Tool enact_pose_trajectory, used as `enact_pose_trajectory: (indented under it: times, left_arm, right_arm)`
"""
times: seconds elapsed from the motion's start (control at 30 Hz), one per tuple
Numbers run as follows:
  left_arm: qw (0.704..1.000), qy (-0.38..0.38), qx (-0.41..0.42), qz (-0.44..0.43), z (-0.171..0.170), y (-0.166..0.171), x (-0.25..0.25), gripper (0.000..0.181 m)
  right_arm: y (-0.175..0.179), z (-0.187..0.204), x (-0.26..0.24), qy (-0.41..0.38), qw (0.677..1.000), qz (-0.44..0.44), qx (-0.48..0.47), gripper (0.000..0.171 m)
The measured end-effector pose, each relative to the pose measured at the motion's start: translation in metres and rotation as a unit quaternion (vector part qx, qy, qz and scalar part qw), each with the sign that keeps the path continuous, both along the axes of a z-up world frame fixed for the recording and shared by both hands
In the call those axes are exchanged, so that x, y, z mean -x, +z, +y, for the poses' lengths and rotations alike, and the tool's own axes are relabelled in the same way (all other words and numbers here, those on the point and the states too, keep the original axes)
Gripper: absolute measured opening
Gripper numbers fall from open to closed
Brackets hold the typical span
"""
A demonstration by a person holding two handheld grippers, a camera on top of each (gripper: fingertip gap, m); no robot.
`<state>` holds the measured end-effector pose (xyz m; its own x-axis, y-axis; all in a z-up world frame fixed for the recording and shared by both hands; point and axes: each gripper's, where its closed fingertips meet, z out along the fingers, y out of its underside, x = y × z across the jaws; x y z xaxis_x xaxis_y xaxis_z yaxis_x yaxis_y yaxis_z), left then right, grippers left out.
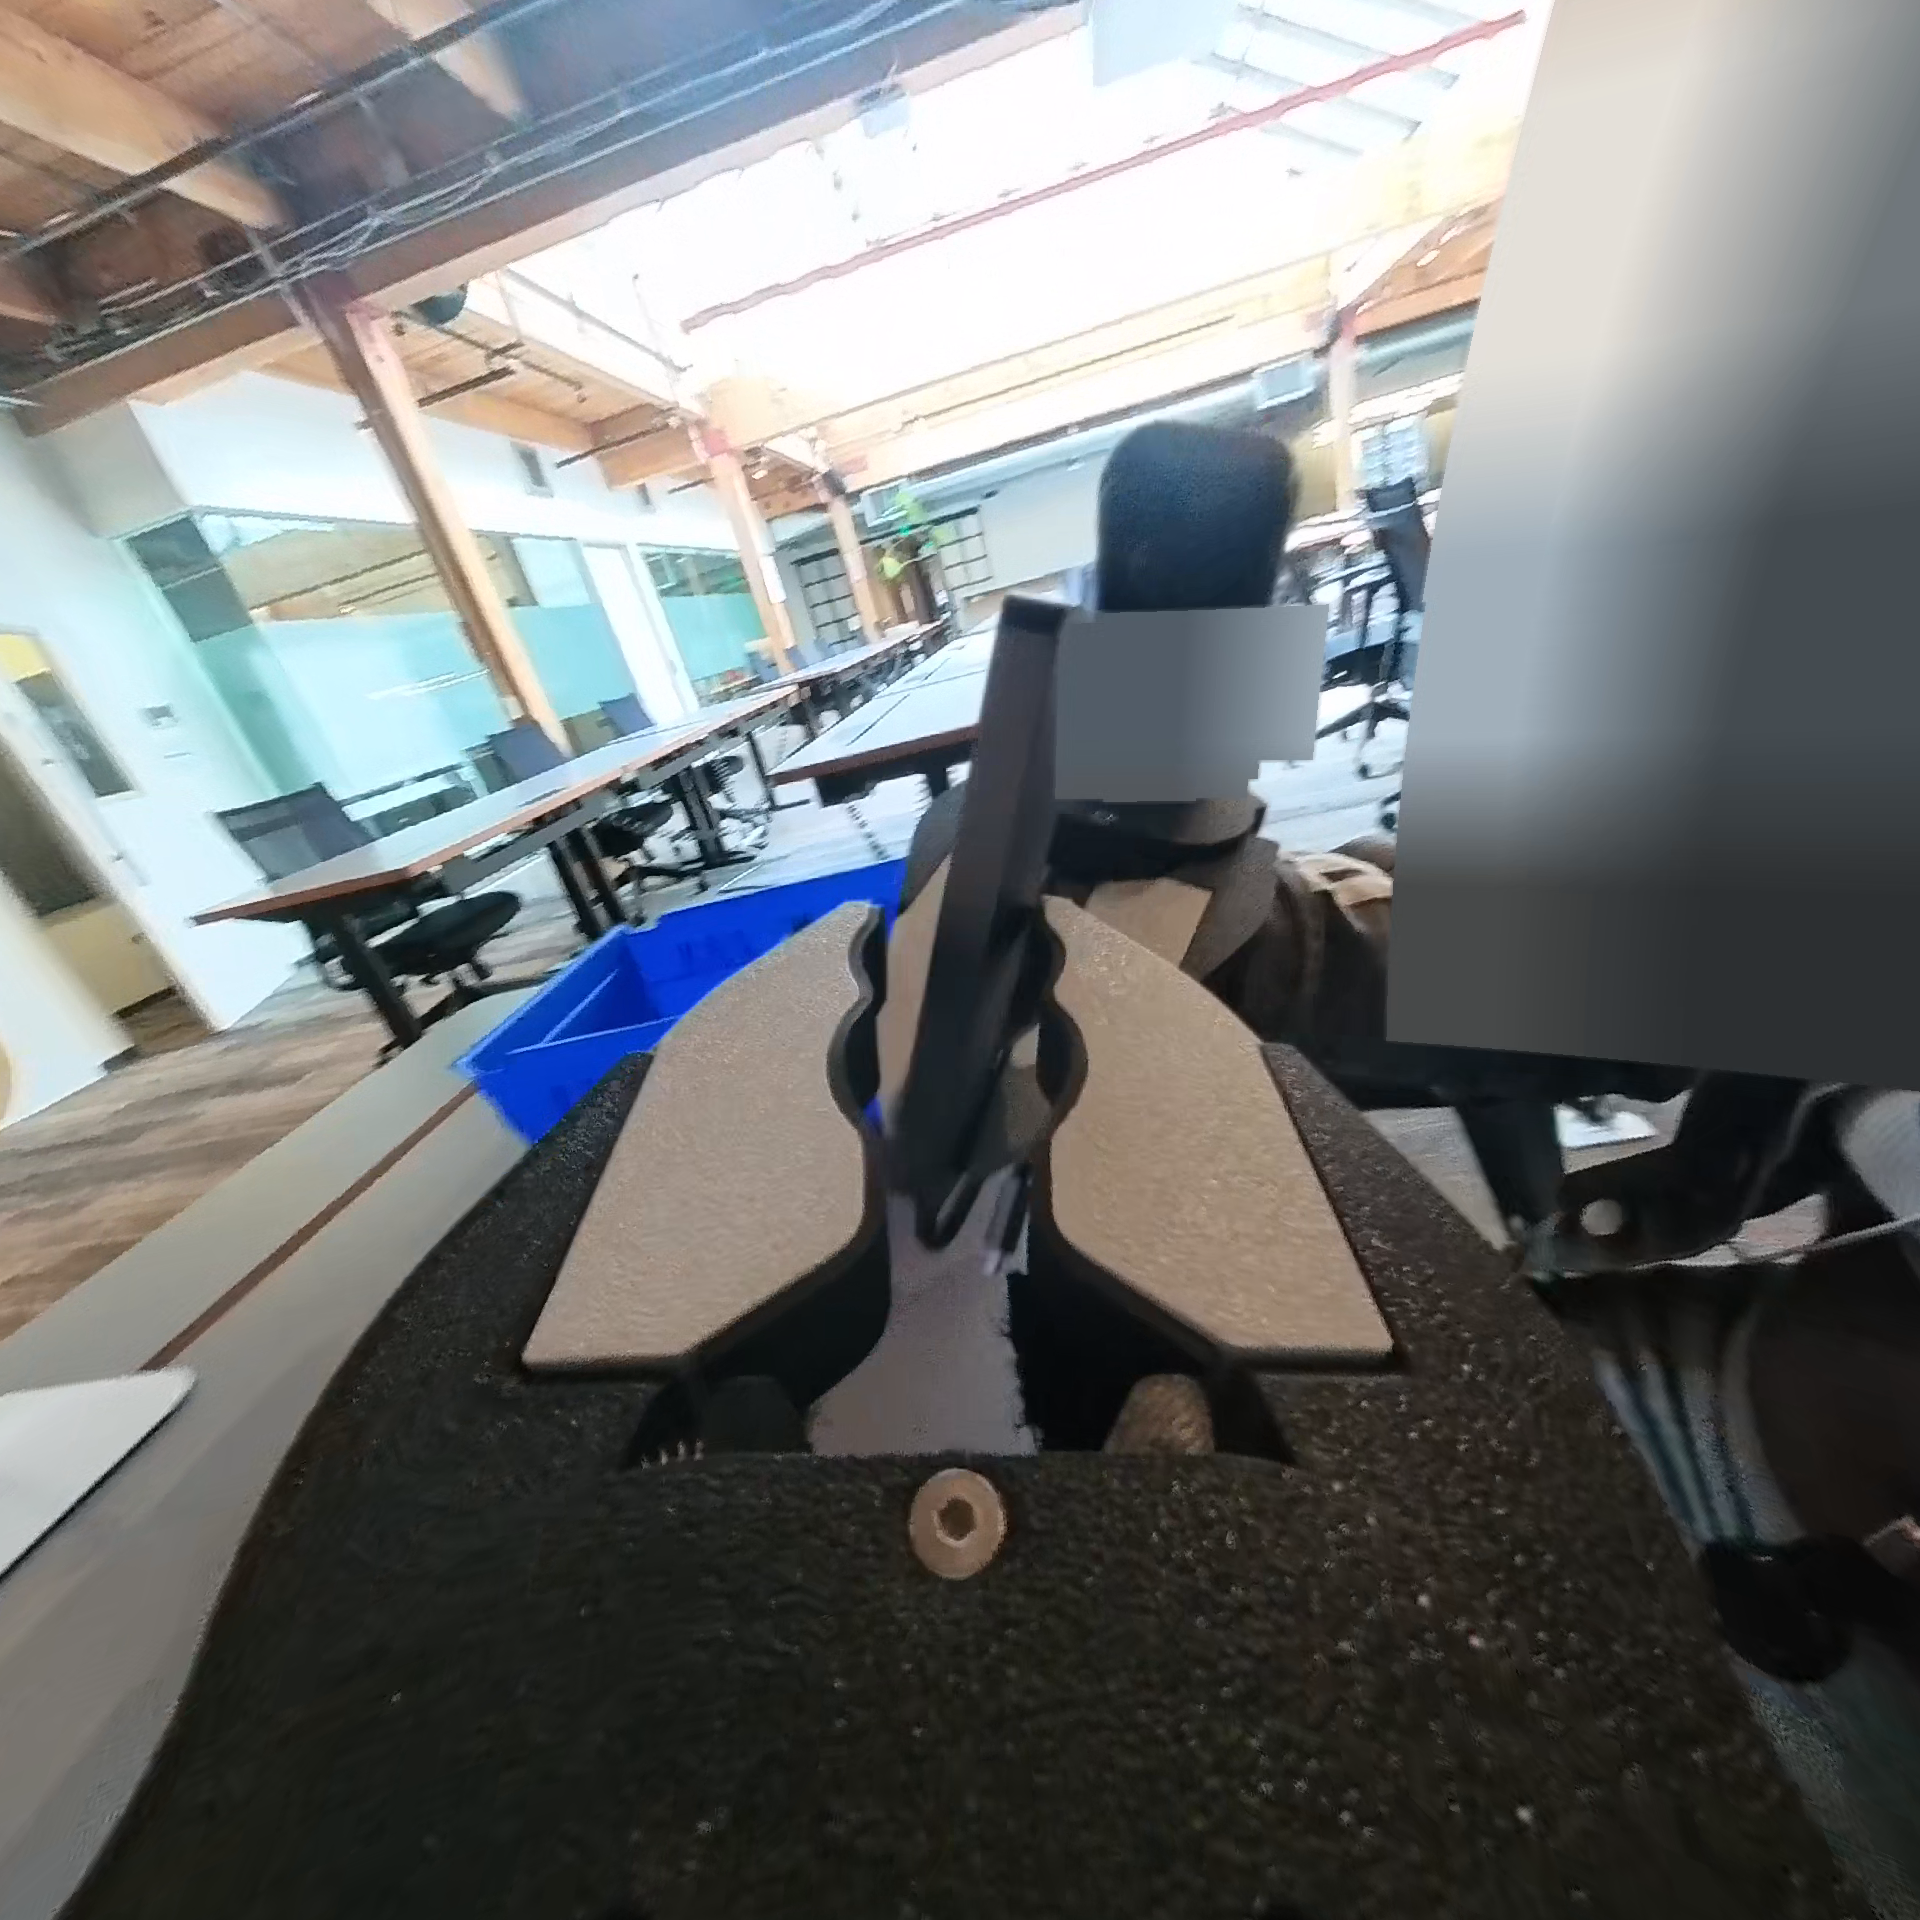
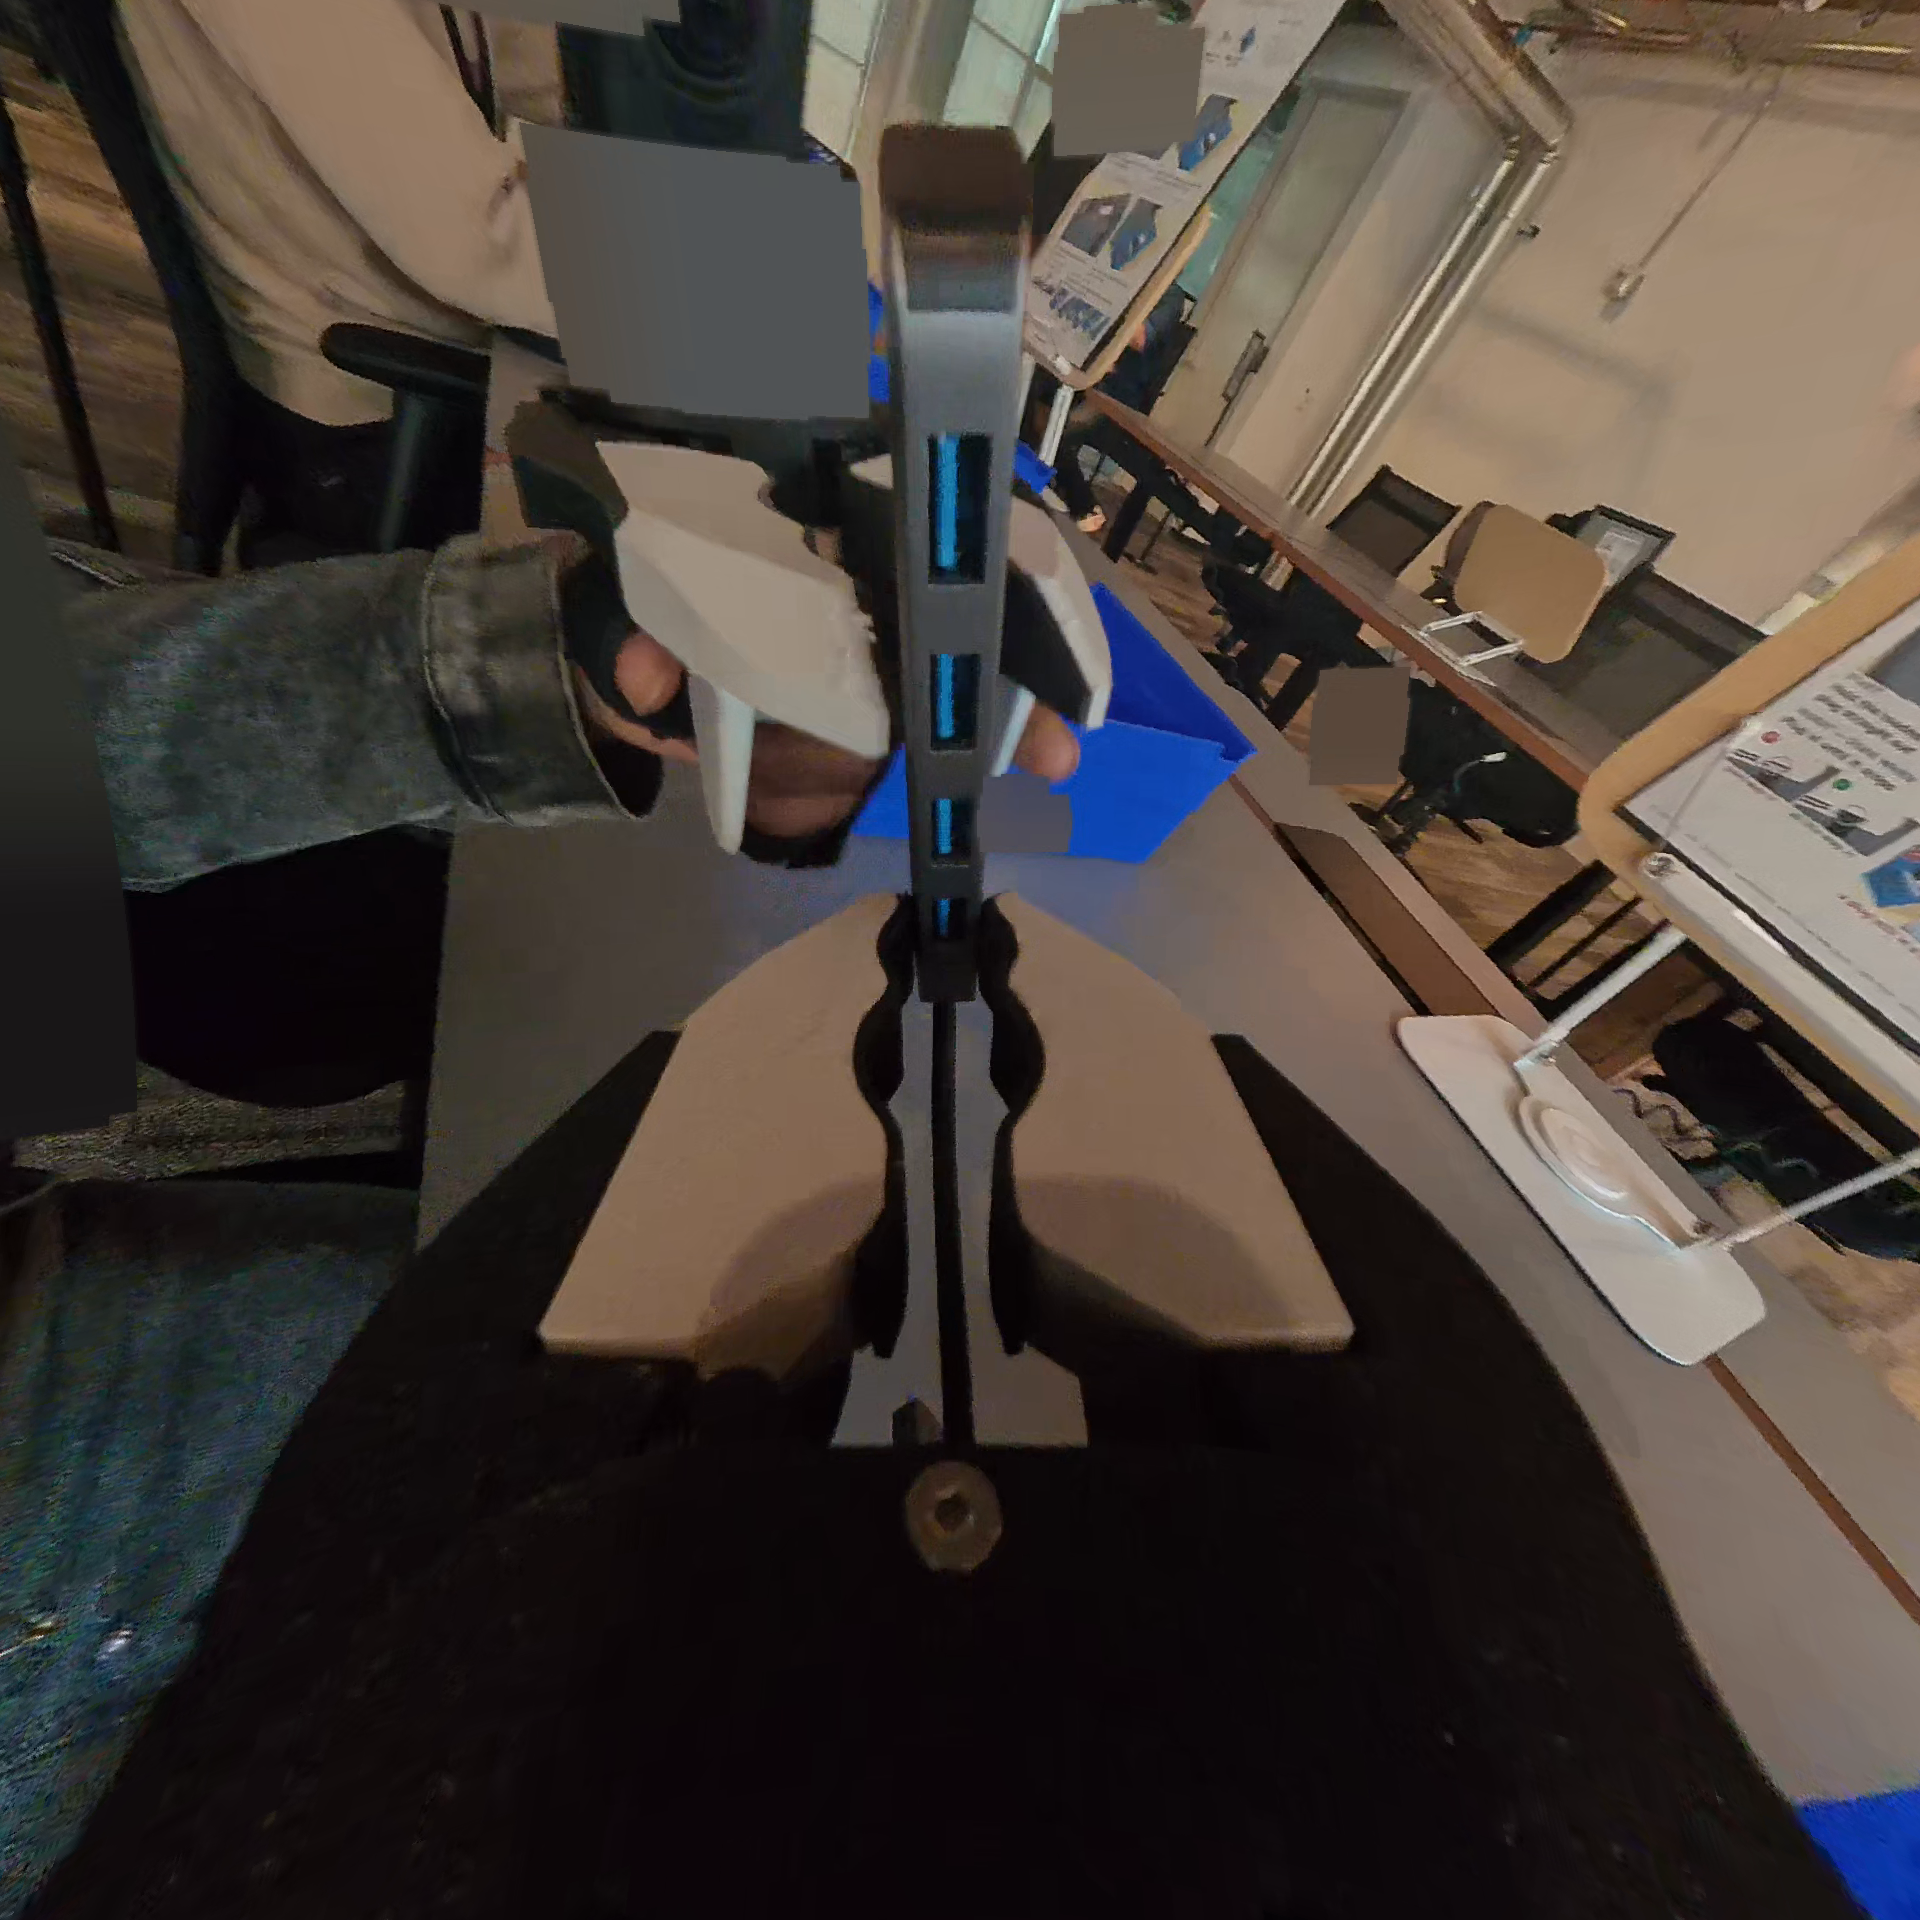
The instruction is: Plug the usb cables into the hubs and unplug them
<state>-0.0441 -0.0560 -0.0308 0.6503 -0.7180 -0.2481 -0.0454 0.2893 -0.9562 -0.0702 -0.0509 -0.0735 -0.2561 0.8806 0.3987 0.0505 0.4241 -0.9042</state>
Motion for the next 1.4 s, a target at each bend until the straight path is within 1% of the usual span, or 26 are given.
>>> enact_pose_trajectory:
  times: [0.07,0.13,0.23,0.3,0.37,0.43,0.47,0.53,0.57,0.67,0.73,0.8,0.87,0.93,0.97,1.03,1.13,1.23,1.3,1.4]
  left_arm:
    - [0.998,0.057,0.003,0.011,0.005,0.002,0.022,0.028]
    - [0.988,0.148,0.015,0.027,0.010,0.003,0.060,0.028]
    - [0.950,0.305,0.057,0.044,0.006,0.001,0.133,0.025]
    - [0.922,0.375,0.085,0.040,-0.007,-0.001,0.173,0.023]
    - [0.906,0.411,0.099,0.032,-0.021,-0.003,0.200,0.022]
    - [0.900,0.423,0.103,0.017,-0.035,-0.003,0.215,0.022]
    - [0.899,0.426,0.103,0.011,-0.040,-0.002,0.220,0.022]
    - [0.894,0.435,0.101,0.013,-0.050,-0.001,0.228,0.022]
    - [0.890,0.444,0.099,0.018,-0.055,0.000,0.232,0.022]
    - [0.876,0.472,0.095,0.030,-0.067,0.001,0.245,0.021]
    - [0.869,0.483,0.100,0.037,-0.076,-0.001,0.253,0.021]
    - [0.859,0.499,0.105,0.036,-0.084,-0.003,0.263,0.021]
    - [0.850,0.515,0.107,0.020,-0.090,-0.005,0.273,0.021]
    - [0.843,0.525,0.118,0.000,-0.091,-0.009,0.282,0.020]
    - [0.835,0.535,0.130,-0.001,-0.091,-0.014,0.287,0.020]
    - [0.809,0.564,0.161,0.013,-0.092,-0.027,0.299,0.020]
    - [0.776,0.596,0.203,0.044,-0.094,-0.044,0.310,0.021]
    - [0.762,0.605,0.220,0.072,-0.092,-0.052,0.312,0.021]
    - [0.758,0.607,0.218,0.095,-0.091,-0.052,0.310,0.021]
    - [0.759,0.599,0.227,0.119,-0.089,-0.054,0.304,0.022]
  right_arm:
    - [0.005,0.011,-0.004,-0.017,1.000,0.006,0.000,0.011]
    - [0.014,0.027,-0.010,-0.042,0.999,0.020,-0.001,0.011]
    - [0.038,0.061,-0.027,-0.090,0.995,0.052,-0.003,0.010]
    - [0.058,0.093,-0.042,-0.127,0.989,0.072,-0.015,0.011]
    - [0.077,0.132,-0.055,-0.159,0.984,0.076,-0.031,0.011]
    - [0.084,0.180,-0.061,-0.188,0.979,0.045,-0.067,0.011]
    - [0.084,0.205,-0.062,-0.200,0.974,0.025,-0.101,0.011]
    - [0.072,0.250,-0.062,-0.199,0.960,-0.025,-0.194,0.011]
    - [0.061,0.271,-0.062,-0.200,0.953,-0.059,-0.218,0.011]
    - [0.022,0.323,-0.066,-0.209,0.935,-0.156,-0.241,0.011]
    - [-0.003,0.347,-0.074,-0.221,0.920,-0.212,-0.245,0.011]
    - [-0.026,0.361,-0.083,-0.233,0.904,-0.260,-0.247,0.011]
    - [-0.046,0.369,-0.089,-0.239,0.894,-0.293,-0.242,0.011]
    - [-0.063,0.369,-0.093,-0.239,0.892,-0.316,-0.220,0.012]
    - [-0.068,0.367,-0.094,-0.239,0.893,-0.321,-0.206,0.019]
    - [-0.066,0.361,-0.093,-0.243,0.906,-0.305,-0.163,0.037]
    - [-0.037,0.352,-0.089,-0.257,0.933,-0.226,-0.115,0.039]
    - [0.001,0.337,-0.091,-0.271,0.946,-0.139,-0.111,0.039]
    - [0.030,0.311,-0.092,-0.260,0.957,-0.069,-0.106,0.039]
    - [0.069,0.254,-0.097,-0.220,0.969,0.041,-0.101,0.041]
